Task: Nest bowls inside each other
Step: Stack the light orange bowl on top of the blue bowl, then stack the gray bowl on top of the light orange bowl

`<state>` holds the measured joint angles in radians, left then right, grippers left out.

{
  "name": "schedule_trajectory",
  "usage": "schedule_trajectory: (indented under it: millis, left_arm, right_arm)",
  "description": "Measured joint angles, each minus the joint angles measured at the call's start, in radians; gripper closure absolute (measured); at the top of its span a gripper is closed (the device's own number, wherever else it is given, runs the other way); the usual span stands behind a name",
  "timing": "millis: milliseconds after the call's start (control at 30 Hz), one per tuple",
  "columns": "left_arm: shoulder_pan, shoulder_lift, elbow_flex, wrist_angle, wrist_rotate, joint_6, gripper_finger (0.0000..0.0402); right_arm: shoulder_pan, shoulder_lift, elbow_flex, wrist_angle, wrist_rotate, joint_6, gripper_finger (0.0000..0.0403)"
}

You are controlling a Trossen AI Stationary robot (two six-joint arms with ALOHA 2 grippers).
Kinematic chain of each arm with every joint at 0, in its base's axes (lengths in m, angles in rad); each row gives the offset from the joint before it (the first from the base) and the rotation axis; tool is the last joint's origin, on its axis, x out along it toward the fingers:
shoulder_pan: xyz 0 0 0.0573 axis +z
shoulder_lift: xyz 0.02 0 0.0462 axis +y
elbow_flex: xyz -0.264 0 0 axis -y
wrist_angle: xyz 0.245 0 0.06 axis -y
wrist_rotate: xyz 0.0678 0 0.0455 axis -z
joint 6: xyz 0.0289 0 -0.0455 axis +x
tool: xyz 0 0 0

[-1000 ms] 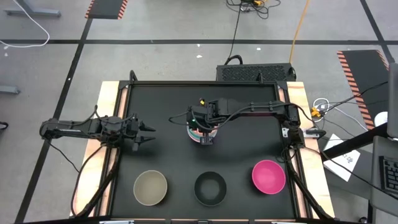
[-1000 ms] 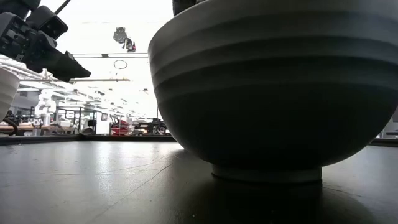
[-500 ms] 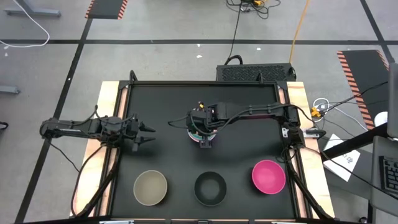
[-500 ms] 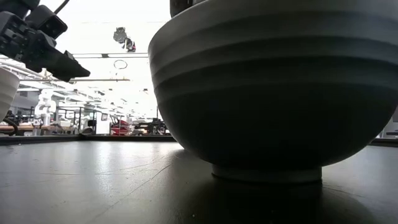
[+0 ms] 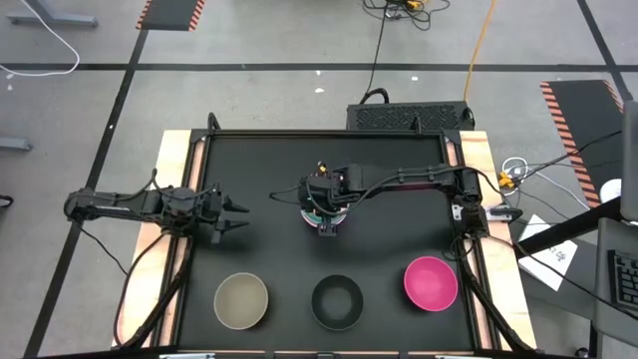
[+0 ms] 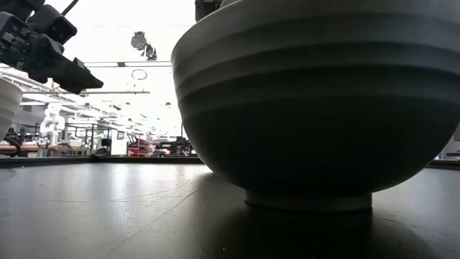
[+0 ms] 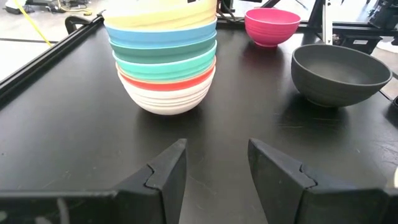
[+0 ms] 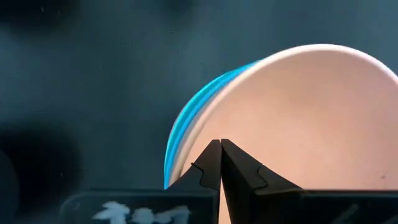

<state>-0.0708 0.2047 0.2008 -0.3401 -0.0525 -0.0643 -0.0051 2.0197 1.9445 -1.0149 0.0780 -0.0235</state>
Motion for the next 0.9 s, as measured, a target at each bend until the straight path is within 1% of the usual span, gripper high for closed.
schedule_trajectory:
  millis: [267,433,600,767,900]
  left_arm:
    - [0.0,0.0,0.0,0.0,0.0,0.0,0.0229]
    - [0.0,0.0,0.0,0.0,0.0,0.0,0.0229]
    - [0.0,0.0,0.0,0.0,0.0,0.0,0.0229]
    - [0.0,0.0,0.0,0.0,-0.003,-0.001,0.0229]
    - [0.0,0.0,0.0,0.001,-0.019,0.0,0.0229]
  right_arm:
    - [-0.002,0.0,-0.039,0.011,0.0,0.001,0.0403]
    - [-0.002,0.0,-0.04,0.028,0.001,-0.008,0.0403]
    - [-0.006,-0.02,-0.04,0.045,0.085,-0.053,0.0403]
    - [-0.038,-0.109,-0.038,0.031,0.084,-0.061,0.0403]
    - [-0.055,-0.221,-0.038,0.025,0.084,-0.079,0.0403]
